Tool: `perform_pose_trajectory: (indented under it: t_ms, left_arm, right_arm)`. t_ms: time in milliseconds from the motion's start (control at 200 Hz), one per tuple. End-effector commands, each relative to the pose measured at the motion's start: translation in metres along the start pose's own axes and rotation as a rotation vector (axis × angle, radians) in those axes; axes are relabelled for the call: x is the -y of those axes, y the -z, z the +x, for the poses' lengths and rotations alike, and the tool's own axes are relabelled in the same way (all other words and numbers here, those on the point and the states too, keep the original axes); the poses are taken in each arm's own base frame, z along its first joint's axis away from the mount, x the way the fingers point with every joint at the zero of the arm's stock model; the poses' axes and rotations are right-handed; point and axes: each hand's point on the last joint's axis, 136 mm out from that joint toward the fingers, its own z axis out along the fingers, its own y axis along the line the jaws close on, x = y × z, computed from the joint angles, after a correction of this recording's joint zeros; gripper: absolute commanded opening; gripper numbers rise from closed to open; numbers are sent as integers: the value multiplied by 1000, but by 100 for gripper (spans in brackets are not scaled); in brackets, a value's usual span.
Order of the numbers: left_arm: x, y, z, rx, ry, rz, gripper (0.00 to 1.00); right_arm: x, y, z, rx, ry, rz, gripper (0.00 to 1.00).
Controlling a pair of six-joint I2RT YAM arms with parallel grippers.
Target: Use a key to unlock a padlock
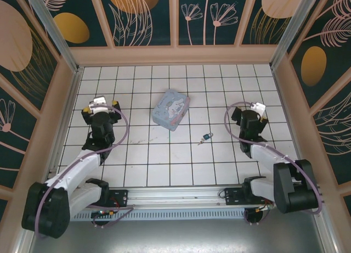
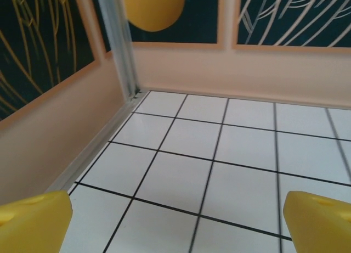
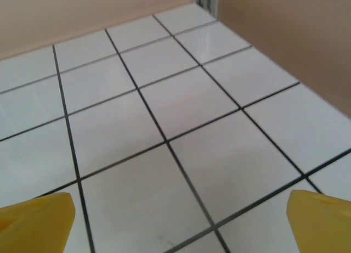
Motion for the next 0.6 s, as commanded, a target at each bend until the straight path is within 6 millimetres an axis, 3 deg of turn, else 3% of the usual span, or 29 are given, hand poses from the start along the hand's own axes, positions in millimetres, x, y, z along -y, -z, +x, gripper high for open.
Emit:
perform_pose_trajectory:
  t_ms: [0,215,440,596]
  left_arm:
    - [3,-10,1,78,49,34,99]
    - [0,-16,34,109,65,66,99]
    - [-3,-21,32,158,48,118,99]
    - [-4,-35,45,122,66,142,99]
  right_arm:
    - [-1,5,-35,198,-31,-45,99]
    - [-9,14,-22,266,4,-183,99]
    - [-40,15,-21,285,138,-357,99]
    - [-31,11,-7,308,115,-373,98]
